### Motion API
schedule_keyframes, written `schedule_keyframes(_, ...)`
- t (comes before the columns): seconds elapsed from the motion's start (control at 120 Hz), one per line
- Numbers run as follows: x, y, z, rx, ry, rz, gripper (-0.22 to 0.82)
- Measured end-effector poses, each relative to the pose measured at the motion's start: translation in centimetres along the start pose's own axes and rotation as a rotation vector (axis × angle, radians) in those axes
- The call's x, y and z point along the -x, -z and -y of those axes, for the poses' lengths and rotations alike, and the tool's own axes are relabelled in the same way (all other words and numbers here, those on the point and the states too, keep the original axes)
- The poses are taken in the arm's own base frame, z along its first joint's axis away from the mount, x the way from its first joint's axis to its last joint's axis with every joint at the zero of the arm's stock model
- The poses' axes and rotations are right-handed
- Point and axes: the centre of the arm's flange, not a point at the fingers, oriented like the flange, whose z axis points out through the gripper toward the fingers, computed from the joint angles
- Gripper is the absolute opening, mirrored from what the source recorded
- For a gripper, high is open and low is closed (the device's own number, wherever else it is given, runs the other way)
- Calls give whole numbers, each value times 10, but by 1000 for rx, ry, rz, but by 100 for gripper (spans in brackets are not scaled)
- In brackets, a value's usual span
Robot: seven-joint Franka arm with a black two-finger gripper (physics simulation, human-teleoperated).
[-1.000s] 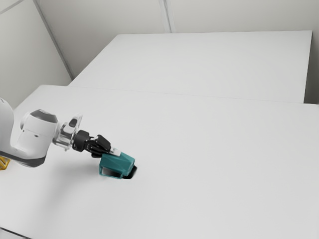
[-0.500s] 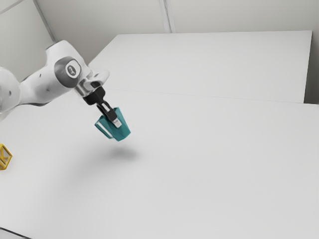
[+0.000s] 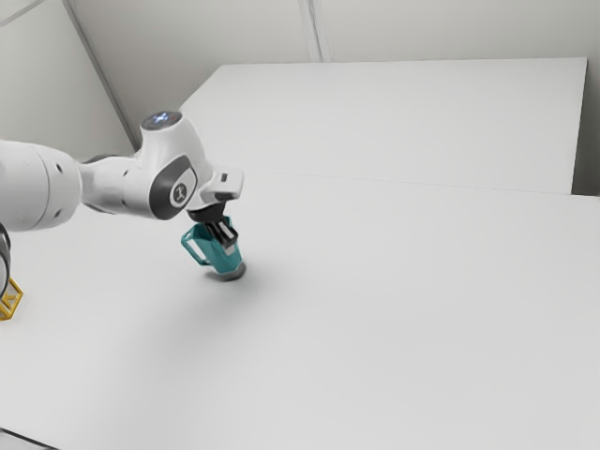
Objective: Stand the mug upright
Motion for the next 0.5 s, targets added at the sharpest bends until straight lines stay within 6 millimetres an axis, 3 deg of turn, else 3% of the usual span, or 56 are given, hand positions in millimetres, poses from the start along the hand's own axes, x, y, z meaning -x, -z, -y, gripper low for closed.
schedule_keyframes(0.033, 4, -6, -2, 3, 22, 1, -15)
schedule_keyframes(0.15, 10, -17, -3, 8, 89, -4, 12)
schedule_keyframes(0.25, 10, -18, -1, 5, 136, -17, 30)
schedule_keyframes(0.358, 4, -7, 1, -4, 172, -44, 42)
schedule_keyframes(0.408, -14, 25, 8, -24, 179, -85, 46)
schedule_keyframes(0.5, -48, 130, 23, -59, 190, -170, 51)
